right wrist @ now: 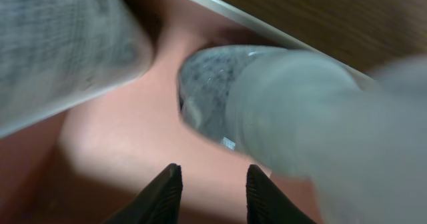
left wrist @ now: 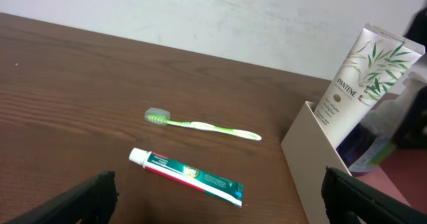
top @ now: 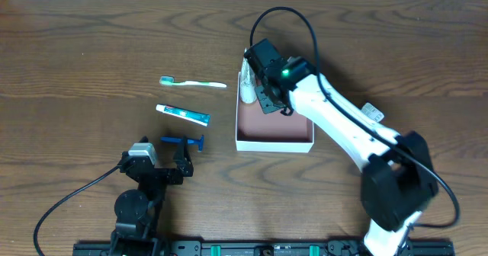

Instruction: Pack container

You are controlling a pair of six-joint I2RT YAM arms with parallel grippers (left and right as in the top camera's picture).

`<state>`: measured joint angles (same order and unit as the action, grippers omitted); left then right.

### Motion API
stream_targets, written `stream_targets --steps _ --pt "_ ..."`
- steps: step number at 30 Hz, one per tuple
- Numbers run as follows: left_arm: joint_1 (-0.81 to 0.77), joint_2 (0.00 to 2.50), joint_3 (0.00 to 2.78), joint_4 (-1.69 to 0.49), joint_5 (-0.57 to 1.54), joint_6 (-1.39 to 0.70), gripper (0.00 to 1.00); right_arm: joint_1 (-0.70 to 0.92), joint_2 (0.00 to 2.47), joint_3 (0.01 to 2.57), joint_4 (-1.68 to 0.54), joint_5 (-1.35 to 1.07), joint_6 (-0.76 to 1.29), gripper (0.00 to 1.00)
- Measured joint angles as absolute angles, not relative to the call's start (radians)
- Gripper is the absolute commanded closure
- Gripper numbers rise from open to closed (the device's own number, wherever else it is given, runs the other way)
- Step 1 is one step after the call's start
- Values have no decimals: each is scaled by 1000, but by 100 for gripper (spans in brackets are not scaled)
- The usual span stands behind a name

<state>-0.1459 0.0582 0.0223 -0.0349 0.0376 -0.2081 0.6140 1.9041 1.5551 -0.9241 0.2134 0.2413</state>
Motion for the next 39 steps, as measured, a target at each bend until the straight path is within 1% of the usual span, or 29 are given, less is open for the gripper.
stream_targets --steps 3,6,11,19,26,30,39 --pt "-146 58 23 -35 38 -208 2 614 1816 1553 -950 198 236 53" --pt "-146 58 23 -35 37 -208 2 614 1710 1554 -963 194 235 49" --pt "-146 58 23 -35 38 -208 2 589 1599 1554 -970 191 249 49" --pt "-146 58 23 -35 38 -208 2 511 1641 1554 -970 189 362 49" --pt "-146 58 23 -35 38 -208 2 491 1714 1554 -910 160 437 51" --pt "-146 58 22 -35 38 -208 2 487 1747 1554 -909 152 466 54" --pt "-146 58 22 -35 38 -208 2 464 1765 1554 -923 142 488 54"
